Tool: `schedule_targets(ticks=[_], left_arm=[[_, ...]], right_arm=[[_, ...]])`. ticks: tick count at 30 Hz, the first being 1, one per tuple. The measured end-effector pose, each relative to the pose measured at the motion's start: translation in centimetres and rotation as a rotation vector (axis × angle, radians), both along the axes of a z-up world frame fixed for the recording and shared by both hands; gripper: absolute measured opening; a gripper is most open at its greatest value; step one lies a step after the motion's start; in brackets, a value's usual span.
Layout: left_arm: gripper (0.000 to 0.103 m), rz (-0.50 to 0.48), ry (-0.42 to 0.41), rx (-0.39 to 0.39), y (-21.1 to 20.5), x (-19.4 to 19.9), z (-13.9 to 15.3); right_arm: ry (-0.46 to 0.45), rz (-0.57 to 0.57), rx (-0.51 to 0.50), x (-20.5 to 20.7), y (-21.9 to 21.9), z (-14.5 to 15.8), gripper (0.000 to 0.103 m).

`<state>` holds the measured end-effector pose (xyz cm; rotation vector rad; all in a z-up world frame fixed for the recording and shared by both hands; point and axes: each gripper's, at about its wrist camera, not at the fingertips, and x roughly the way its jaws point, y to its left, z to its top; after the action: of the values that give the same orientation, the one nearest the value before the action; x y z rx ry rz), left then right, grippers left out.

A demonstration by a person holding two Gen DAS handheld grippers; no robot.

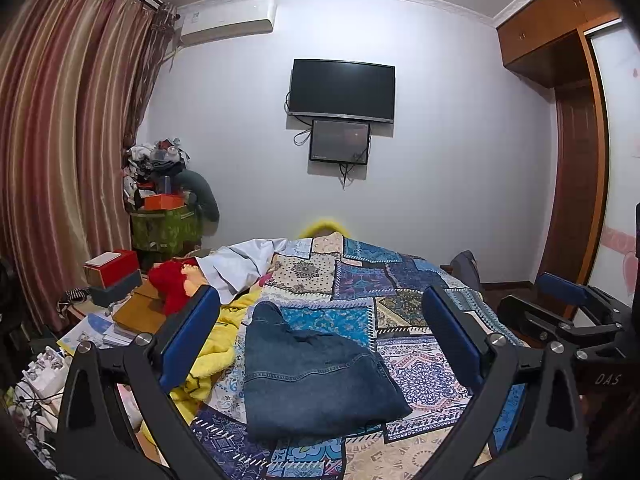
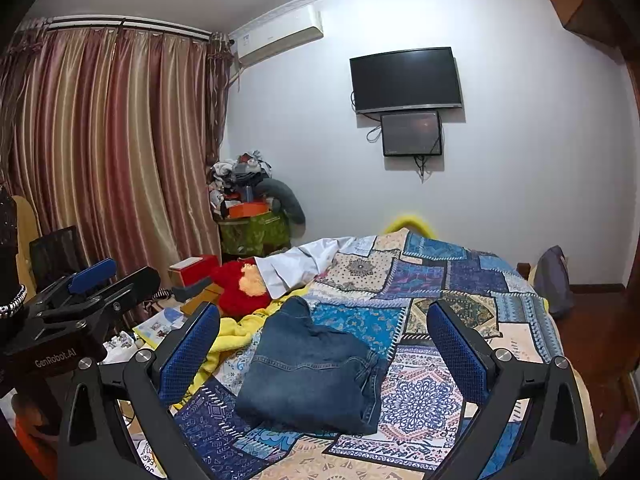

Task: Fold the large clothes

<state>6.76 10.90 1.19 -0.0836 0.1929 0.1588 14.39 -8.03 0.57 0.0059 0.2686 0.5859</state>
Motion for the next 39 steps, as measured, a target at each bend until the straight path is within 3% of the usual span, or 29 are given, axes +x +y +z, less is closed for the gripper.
schedule_targets(ticks=[39], left_arm=[[0.102,-0.064,0.022,-0.011,1.4,-0.4,-0.1]], right_arm=[[-0.021,0.010,0.022,-0.6,-0.8,-0.1,0.103]])
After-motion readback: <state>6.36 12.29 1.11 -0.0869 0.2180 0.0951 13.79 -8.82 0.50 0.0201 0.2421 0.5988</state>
